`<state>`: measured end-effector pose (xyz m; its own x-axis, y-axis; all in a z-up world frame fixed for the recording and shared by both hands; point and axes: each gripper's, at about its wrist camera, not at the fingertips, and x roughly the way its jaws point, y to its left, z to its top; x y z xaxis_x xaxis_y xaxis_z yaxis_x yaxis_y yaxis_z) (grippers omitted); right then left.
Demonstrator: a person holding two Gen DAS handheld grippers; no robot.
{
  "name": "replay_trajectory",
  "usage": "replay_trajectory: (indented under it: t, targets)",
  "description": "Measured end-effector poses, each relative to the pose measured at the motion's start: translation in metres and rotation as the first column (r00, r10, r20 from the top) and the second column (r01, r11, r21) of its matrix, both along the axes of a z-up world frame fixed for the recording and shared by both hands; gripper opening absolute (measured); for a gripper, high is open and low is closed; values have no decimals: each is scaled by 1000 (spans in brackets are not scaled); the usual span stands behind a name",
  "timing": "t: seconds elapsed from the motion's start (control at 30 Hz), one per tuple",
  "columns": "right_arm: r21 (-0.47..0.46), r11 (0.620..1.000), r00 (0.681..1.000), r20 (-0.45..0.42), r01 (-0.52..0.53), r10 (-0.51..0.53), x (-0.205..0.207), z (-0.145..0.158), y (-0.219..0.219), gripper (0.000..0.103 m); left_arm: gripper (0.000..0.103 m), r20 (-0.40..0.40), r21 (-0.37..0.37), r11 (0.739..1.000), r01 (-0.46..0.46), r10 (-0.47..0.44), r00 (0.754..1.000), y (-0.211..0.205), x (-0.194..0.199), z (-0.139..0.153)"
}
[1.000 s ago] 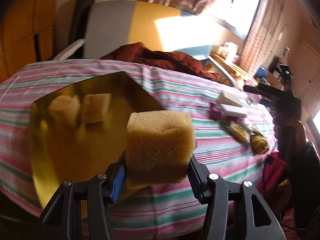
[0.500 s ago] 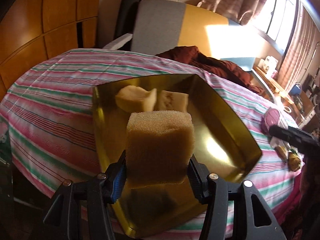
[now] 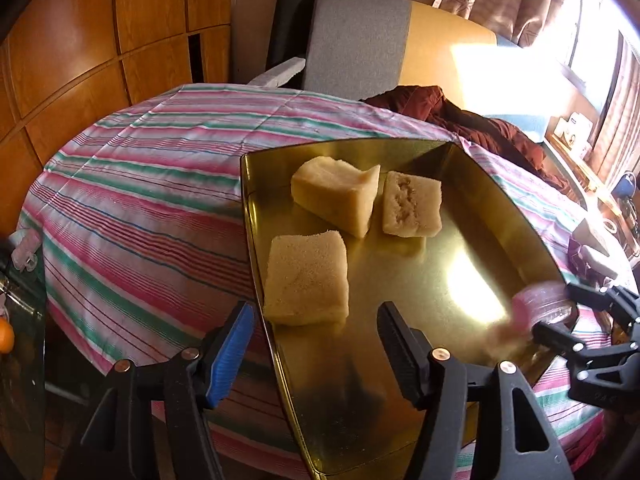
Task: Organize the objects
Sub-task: 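Lower the sponge with the left tool into the tray while the right tool drops the roller there, then move both tools from the tray back to the remaining items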
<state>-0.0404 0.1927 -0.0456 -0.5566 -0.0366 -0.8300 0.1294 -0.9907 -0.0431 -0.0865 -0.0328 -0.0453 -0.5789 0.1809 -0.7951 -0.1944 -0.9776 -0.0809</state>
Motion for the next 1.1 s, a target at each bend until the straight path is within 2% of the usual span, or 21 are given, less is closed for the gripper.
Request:
replay_trajectory:
  t: [0.13, 0.27, 0.37, 0.43, 0.63, 0.77, 1.1]
  targets:
    - [4, 1000, 999, 34, 9, -9, 3, -8, 0, 78, 65, -14, 18, 1000, 2, -2, 1000, 2, 7, 7]
    - [-14, 1000, 1000, 16, 20, -19, 9, -4, -2, 84, 66, -35, 29, 1000, 6, -5, 999, 8, 15, 13]
    - [-5, 1000, 999, -26, 23, -23, 16, 4, -7, 87, 66, -45, 35, 999, 9, -7, 999, 11, 21, 17]
    - [-2, 1000, 998, -60, 26, -26, 21, 12, -12, 93, 66, -46, 40, 999, 11, -9, 999, 13, 24, 19]
    - [41, 998, 987, -152, 52, -45, 33, 32, -25, 103, 66, -51, 43, 999, 12, -10, 999, 19, 35, 22]
    - [74, 995, 979, -195, 73, -57, 38, 41, -32, 103, 66, -46, 37, 999, 15, -14, 999, 23, 39, 22]
    - [61, 994, 970, -234, 90, -73, 49, 55, -28, 103, 66, -55, 27, 999, 35, -34, 998, 31, 47, 27]
